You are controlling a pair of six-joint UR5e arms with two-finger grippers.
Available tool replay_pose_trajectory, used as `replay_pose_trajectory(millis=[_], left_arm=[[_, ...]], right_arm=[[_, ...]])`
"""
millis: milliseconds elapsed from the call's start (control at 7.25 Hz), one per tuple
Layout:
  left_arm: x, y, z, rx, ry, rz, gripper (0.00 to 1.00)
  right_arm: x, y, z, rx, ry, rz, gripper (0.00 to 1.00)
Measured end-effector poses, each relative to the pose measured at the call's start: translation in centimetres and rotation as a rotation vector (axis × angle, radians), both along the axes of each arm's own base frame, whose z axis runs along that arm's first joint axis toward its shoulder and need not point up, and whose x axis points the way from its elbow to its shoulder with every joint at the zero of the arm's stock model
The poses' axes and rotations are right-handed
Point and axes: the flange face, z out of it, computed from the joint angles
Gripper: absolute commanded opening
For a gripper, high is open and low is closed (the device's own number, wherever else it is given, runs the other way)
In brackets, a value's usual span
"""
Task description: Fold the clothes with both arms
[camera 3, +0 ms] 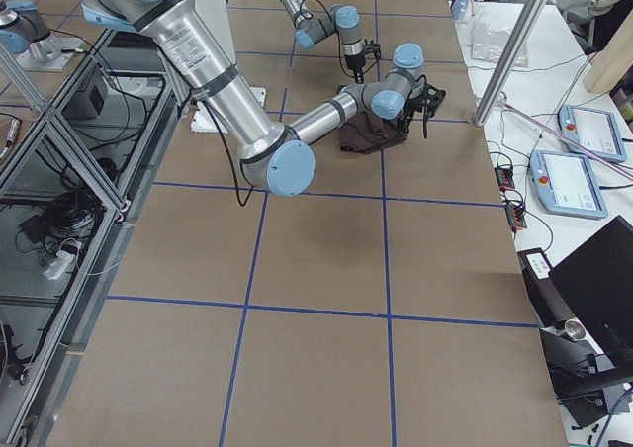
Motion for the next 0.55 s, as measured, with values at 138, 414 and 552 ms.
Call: replay_pose_trajectory(millis=[138, 414, 552], left_arm=[[0.2, -0.5, 0.1, 0.007, -0.007, -0.013, 0.0], [1.4, -2.8, 0.0, 0.021, 0.006, -0.039, 0.0], [1.7, -5.3, -0.4, 0.035, 0.013, -0.058, 0.0]], right_arm=[[0.2, -0.1, 0.0, -0.002, -0.002, -0.001, 0.96], [0.5, -0.1, 0.2, -0.005, -0.003, 0.0, 0.96], [0.6, 0.0, 0.3, -0.006, -0.003, 0.0, 0.96]])
